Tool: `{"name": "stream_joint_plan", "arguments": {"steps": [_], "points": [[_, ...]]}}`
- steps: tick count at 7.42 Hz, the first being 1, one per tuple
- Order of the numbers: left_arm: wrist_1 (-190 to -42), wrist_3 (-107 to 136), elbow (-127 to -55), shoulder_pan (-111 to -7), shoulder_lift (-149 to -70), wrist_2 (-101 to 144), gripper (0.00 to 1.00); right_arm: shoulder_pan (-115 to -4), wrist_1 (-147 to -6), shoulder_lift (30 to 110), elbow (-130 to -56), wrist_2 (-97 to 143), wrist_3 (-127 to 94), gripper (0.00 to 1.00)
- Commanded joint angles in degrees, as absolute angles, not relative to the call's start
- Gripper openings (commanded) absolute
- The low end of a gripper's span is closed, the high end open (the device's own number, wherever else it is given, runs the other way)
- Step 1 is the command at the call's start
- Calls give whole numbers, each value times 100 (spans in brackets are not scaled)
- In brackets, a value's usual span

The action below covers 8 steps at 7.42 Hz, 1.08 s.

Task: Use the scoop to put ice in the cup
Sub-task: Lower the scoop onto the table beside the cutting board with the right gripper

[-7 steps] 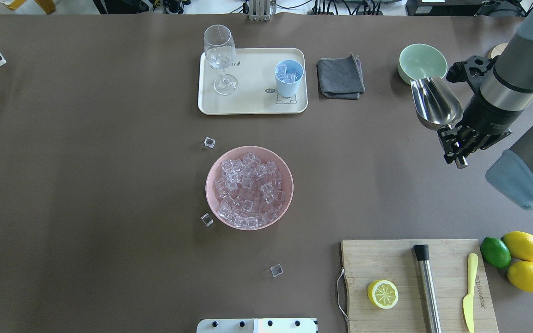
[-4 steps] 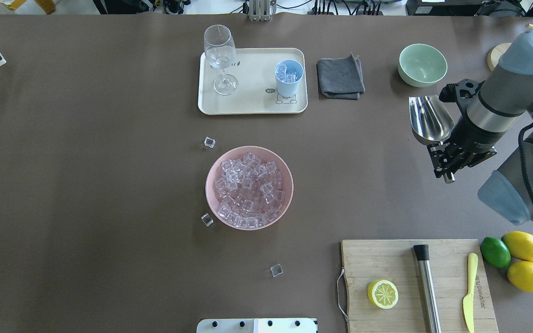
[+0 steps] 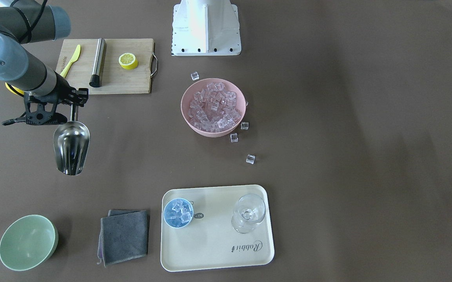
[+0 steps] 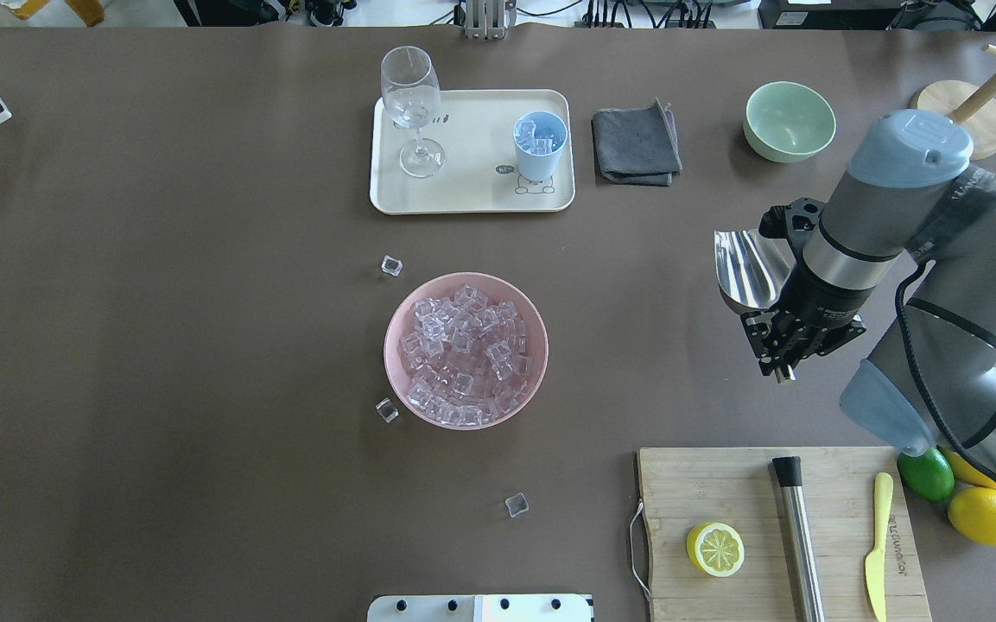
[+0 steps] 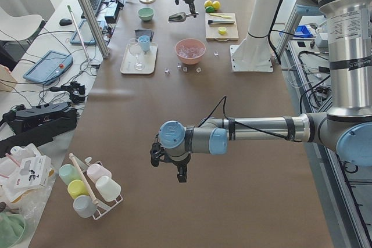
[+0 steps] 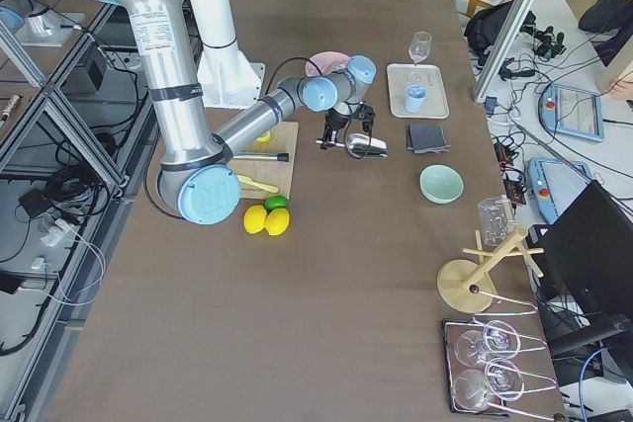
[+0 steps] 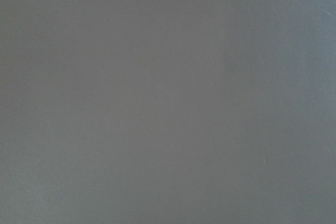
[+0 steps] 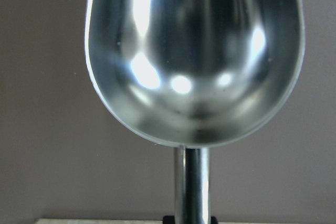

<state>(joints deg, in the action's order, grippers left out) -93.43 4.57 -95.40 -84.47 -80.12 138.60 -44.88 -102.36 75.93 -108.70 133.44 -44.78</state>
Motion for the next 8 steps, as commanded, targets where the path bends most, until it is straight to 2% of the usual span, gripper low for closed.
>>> {"name": "stream_joint_plan", "arguments": {"steps": [1,5,8], "points": [[-9343,457,-9527,-8429,-8007,13860,98,-4280,-9565,7681,-10609,13290,-4825,0],[-9343,457,-9510,-8429,-7998,13860,98,-4210,-9379,7787,-10617,12947,-4834,0],[-9352,457,-9413,-8420,-8042,13860,98,-4105,-8579,8024,-10451,12867,-5167,0]]}}
